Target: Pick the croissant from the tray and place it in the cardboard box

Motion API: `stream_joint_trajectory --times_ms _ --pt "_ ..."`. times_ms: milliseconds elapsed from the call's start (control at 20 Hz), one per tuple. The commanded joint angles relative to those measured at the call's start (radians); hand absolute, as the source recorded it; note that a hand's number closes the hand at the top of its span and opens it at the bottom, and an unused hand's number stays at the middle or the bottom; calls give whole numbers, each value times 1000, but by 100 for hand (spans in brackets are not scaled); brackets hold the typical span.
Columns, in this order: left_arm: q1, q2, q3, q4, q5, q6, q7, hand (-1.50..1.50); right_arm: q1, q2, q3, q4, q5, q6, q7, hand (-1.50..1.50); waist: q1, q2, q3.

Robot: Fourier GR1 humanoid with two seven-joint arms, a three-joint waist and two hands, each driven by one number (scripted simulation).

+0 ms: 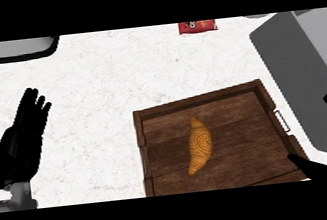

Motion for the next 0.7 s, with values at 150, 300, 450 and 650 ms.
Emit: stream_joint_trajectory --times_ms 150,300,450,650 --pt "-40 -31 -39 -8 -22 20 23 0 45 -103 128 -239 57 312 458 -150 39 14 10" --pt "-42 -34 -46 3 -22 5 20 0 -20 -107 158 -398 49 424 698 -150 50 13 13" --pt "-64 -50 -41 71 -25 -14 -20 0 -225 0 250 -429 73 468 908 -150 69 18 15" --pt "-81 -32 -15 46 -12 -24 18 0 -401 144 399 -377 156 512 1081 -150 71 14 16"
